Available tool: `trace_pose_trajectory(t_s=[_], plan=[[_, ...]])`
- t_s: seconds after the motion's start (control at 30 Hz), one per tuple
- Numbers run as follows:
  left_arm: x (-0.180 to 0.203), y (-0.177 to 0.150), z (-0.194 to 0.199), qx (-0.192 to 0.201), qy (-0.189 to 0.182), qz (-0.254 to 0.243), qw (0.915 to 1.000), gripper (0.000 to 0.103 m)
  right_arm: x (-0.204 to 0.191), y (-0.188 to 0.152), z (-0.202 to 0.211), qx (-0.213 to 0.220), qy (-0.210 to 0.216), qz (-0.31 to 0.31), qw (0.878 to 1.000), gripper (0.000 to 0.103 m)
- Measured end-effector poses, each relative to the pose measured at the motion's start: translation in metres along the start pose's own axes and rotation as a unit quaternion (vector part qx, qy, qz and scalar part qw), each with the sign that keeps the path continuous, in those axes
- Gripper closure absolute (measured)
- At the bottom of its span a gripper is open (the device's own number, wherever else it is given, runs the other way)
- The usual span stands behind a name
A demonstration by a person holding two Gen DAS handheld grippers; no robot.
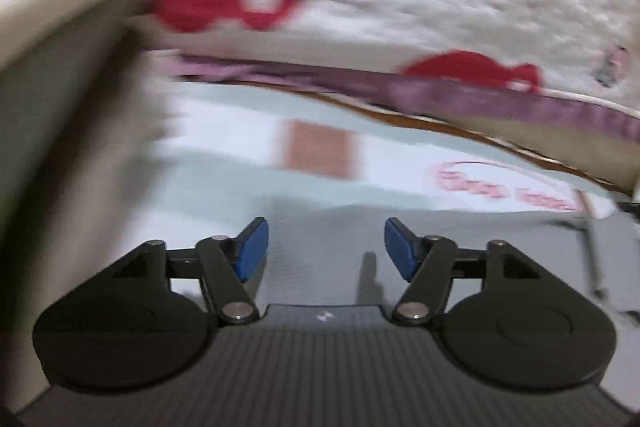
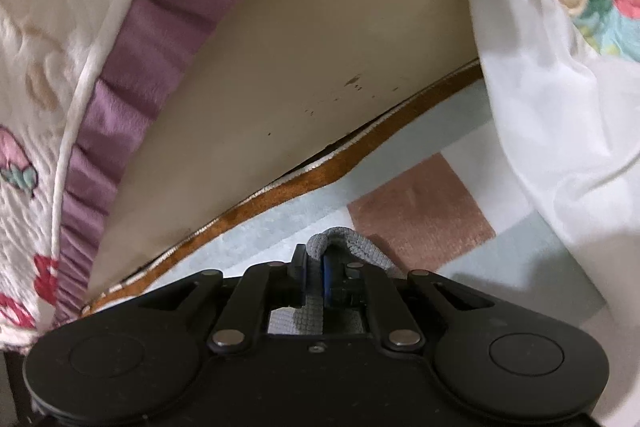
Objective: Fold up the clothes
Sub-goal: 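Grasp the shirt edge with the right gripper while the left gripper grasps nearby, then open both grippers and release the grey shirt onto the mat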
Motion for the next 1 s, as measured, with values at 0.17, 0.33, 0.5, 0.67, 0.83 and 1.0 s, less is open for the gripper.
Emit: trace_pose_trajectory(t_s=[0.17, 0.33, 0.5, 0.67, 0.83, 1.0], plan=[[-0.011, -0.005, -0.009, -0.014, -0.066, -0.022, 0.9975, 0.035, -0.003, 0.0, 0.007, 0.005, -0.001, 0.008, 1.0, 0.096], [-0.016, 0.005, -0.037, 0.007, -0.115, 0.068, 0.9911, 0.027, -0.004, -0.004, 0.008, 0.016, 0.002, 0.007, 1.0, 0.095], [0.0, 0.02, -0.05, 0.002, -0.086, -0.003, 0.9963, 0.099, -0.01, -0.005, 0.016, 0.035, -0.002, 0.026, 0.999, 0.096], [0.022, 0.047, -0.034, 0.062, -0.076, -0.059, 0.9934, 0.099, -0.017, 0.004, 0.024, 0.054, -0.011, 0.014, 0.998, 0.096], [0.041, 0.065, -0.056, 0.074, -0.072, -0.1, 0.9896, 0.099, -0.013, 0.021, 0.036, 0.097, -0.024, -0.008, 0.995, 0.096], [0.056, 0.091, -0.086, 0.079, -0.052, -0.103, 0.9902, 0.093, -0.017, 0.044, 0.031, 0.094, -0.052, 0.007, 0.994, 0.095]])
Point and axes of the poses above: each gripper's, at about its wrist camera, not at the fingertips, and z roughly against the way its jaws point, x to its right, y to its top, the point moved 1 cm from there along -z, roughly the way its jaws point, and after that the axes turned 5 degrees about -x, right-handed, at the moved point
